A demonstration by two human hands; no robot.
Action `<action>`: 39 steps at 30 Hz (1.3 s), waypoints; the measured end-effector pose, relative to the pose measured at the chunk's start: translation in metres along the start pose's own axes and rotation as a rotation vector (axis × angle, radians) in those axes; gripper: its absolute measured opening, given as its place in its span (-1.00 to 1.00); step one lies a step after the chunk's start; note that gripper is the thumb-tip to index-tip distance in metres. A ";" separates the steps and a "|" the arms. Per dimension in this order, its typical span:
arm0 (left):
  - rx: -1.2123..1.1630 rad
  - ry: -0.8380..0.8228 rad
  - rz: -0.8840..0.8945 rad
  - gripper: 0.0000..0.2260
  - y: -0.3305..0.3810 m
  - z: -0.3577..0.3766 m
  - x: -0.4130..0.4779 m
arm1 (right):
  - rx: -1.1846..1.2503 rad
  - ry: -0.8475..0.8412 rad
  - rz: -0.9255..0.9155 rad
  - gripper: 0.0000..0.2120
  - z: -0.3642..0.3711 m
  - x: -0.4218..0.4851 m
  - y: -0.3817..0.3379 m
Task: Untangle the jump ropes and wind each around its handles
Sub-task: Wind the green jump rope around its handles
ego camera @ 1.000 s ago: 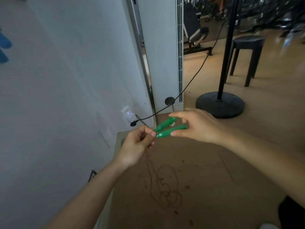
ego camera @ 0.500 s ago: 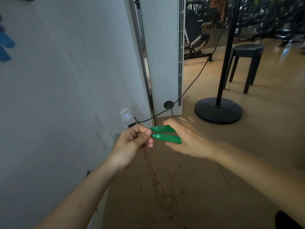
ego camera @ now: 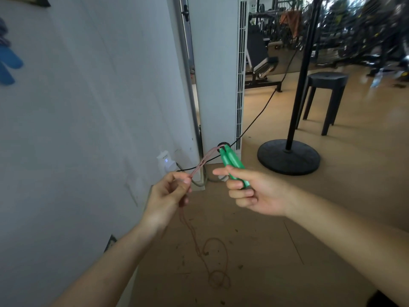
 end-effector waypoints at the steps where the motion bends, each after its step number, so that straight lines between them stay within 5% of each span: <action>1: -0.004 -0.009 -0.011 -0.92 0.000 0.004 -0.002 | 0.067 -0.021 0.028 -0.60 0.002 -0.001 -0.001; 6: -0.040 -0.234 -0.092 -0.94 0.001 0.035 -0.017 | 0.174 -0.169 0.087 -0.51 0.011 -0.001 0.003; 10: 0.024 -0.267 -0.108 -0.91 -0.005 0.036 -0.014 | 0.024 -0.175 0.112 -0.78 0.009 -0.001 0.002; 13: 0.146 -0.304 -0.062 -0.92 -0.010 0.031 -0.010 | -0.227 -0.072 0.067 -0.93 -0.001 0.000 -0.003; 19: 0.573 -0.327 0.091 -0.96 -0.030 0.003 0.001 | -0.829 0.169 0.021 -0.87 -0.034 0.003 -0.013; 23: 0.573 -0.329 0.133 -0.93 -0.021 -0.002 0.004 | -1.236 0.278 0.011 -0.69 -0.039 0.004 -0.009; 28: 0.404 -0.397 0.214 -0.94 0.000 0.015 -0.006 | -1.741 0.211 -0.143 -0.64 -0.020 0.011 0.010; 39: 0.300 -0.455 0.192 -0.93 -0.006 0.022 -0.003 | -1.830 0.001 -0.403 -0.69 0.024 -0.015 0.020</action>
Point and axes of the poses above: each hand's wrist, its own x-axis towards the middle knuckle, its own z-axis out of the palm, y = z × x, the point moved 5 cm from there along x, towards the middle knuckle, and after that the axes turned 6 degrees about x, right-handed, at the moved point
